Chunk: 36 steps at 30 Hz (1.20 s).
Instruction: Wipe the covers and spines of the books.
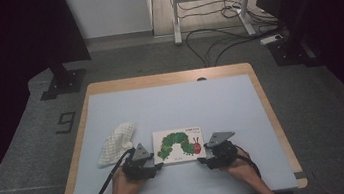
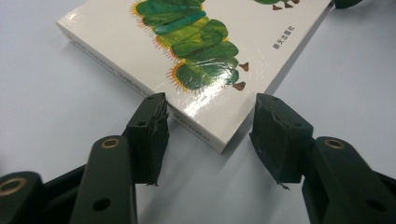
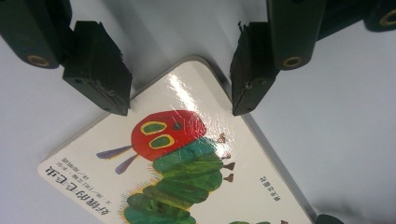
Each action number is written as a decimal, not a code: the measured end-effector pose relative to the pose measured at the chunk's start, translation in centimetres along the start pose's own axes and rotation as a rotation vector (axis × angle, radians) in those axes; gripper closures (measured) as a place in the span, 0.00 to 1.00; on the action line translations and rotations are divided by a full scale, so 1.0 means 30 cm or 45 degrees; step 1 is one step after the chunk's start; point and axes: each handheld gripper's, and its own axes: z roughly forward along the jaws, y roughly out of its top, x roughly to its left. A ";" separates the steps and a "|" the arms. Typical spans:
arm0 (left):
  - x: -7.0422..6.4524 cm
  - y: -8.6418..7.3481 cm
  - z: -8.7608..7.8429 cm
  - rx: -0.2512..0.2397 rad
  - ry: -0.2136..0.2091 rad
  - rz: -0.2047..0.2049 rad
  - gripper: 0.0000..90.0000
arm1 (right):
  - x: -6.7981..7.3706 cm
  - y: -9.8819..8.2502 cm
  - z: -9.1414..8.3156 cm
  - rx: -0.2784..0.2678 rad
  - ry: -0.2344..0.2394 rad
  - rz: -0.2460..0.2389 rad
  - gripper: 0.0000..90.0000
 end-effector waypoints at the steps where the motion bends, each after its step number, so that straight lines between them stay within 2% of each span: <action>1: 0.007 0.004 0.005 -0.003 -0.001 -0.001 0.51 | -0.008 0.003 0.004 0.000 -0.003 0.003 0.44; 13: 0.075 0.054 0.047 0.002 0.036 -0.004 0.53 | -0.077 0.036 0.039 -0.005 -0.042 0.035 0.48; 23: 0.111 0.062 0.064 -0.015 0.038 -0.044 0.52 | -0.106 0.055 0.059 -0.003 -0.052 0.046 0.48; 25: 0.112 0.062 0.064 -0.014 0.050 -0.050 0.49 | -0.107 0.054 0.059 -0.006 -0.051 0.046 0.48; 29: 0.116 0.060 0.061 -0.003 0.074 -0.076 0.37 | -0.105 0.054 0.059 -0.009 -0.054 0.047 0.46; 34: 0.113 0.062 0.034 -0.005 0.050 -0.106 0.16 | -0.100 0.053 0.055 -0.013 -0.039 0.041 0.32; 36: 0.106 0.059 0.015 -0.022 0.038 -0.107 0.14 | -0.097 0.056 0.046 -0.020 -0.032 0.034 0.27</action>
